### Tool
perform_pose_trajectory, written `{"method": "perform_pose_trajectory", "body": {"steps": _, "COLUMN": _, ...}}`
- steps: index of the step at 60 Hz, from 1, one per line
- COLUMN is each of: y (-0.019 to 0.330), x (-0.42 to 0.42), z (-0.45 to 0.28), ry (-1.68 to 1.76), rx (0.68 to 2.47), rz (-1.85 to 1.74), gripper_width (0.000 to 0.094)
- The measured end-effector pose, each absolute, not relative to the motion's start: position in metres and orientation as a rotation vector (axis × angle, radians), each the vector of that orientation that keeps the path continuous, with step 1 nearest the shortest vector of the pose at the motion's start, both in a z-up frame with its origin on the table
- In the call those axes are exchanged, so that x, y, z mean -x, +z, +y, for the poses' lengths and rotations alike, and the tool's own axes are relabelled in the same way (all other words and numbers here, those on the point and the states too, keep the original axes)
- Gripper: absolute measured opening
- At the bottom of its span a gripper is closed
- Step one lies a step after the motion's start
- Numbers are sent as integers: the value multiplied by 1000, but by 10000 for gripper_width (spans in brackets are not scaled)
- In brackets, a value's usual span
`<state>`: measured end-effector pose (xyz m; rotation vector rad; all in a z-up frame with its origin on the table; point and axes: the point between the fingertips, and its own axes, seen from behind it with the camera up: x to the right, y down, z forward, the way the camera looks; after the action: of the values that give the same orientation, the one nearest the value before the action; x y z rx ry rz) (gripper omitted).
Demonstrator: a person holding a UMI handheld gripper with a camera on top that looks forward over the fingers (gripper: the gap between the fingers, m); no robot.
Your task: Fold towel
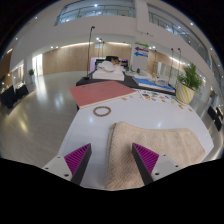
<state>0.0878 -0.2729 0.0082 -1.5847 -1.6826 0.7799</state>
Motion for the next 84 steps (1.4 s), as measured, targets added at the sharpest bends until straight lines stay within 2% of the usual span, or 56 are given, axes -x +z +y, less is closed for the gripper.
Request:
{"method": "perform_pose_trajectory", "body": {"steps": 5, "y": -10, "x": -82, "z": -269, "ry": 731, "rx": 1590, "rz": -1717, "gripper_width": 821}}
{"method": "perform_pose_trajectory", "body": {"steps": 6, "y": -13, "x": -82, "z": -270, "ry": 731, "rx": 1587, "rz": -1728, "gripper_width": 843}}
{"method": "perform_pose_trajectory", "body": {"steps": 9, "y": -12, "x": -80, "z": -274, "ry": 756, "rx": 1554, "rz": -1732, "gripper_width": 719}}
{"method": "perform_pose_trajectory", "body": {"steps": 10, "y": -13, "x": -80, "z": -274, "ry": 751, "rx": 1545, "rz": -1740, "gripper_width": 704}}
{"method": "perform_pose_trajectory", "body": {"steps": 11, "y": -13, "x": -79, "z": -276, "ry": 753, "rx": 1535, "rz": -1746, "gripper_width": 638}}
{"method": "perform_pose_trajectory", "body": {"steps": 17, "y": -13, "x": -76, "z": -249, "ry": 618, "rx": 1524, "rz": -1696, "gripper_width": 28}}
{"method": "perform_pose_trajectory", "body": {"steps": 27, "y": 2, "x": -77, "z": -250, "ry": 717, "rx": 1619, "rz": -1742, "gripper_width": 5}}
{"method": "perform_pose_trajectory", "body": {"steps": 37, "y": 71, "x": -75, "z": -194, "ry": 840, "rx": 1645, "rz": -1689, "gripper_width": 7}}
{"method": "perform_pose_trajectory", "body": {"steps": 44, "y": 111, "x": -80, "z": -107, "ry": 845, "rx": 1644, "rz": -1614, "gripper_width": 6}}
{"method": "perform_pose_trajectory", "body": {"steps": 48, "y": 120, "x": -82, "z": -40, "ry": 785, "rx": 1618, "rz": -1563, "gripper_width": 6}}
{"method": "perform_pose_trajectory", "body": {"steps": 55, "y": 100, "x": -87, "z": 42, "ry": 749, "rx": 1685, "rz": -1534, "gripper_width": 38}}
{"method": "perform_pose_trajectory", "body": {"steps": 62, "y": 79, "x": -99, "z": 92, "ry": 769, "rx": 1748, "rz": -1556, "gripper_width": 837}}
{"method": "perform_pose_trajectory", "body": {"steps": 64, "y": 78, "x": -104, "z": 103, "ry": 787, "rx": 1762, "rz": -1560, "gripper_width": 792}}
{"method": "perform_pose_trajectory", "body": {"steps": 67, "y": 88, "x": -117, "z": 116, "ry": 816, "rx": 1779, "rz": -1552, "gripper_width": 872}}
{"method": "perform_pose_trajectory", "body": {"steps": 75, "y": 133, "x": -189, "z": 146, "ry": 766, "rx": 1810, "rz": -1560, "gripper_width": 857}}
{"method": "perform_pose_trajectory", "body": {"steps": 84, "y": 185, "x": -283, "z": 146, "ry": 725, "rx": 1816, "rz": -1602, "gripper_width": 854}}
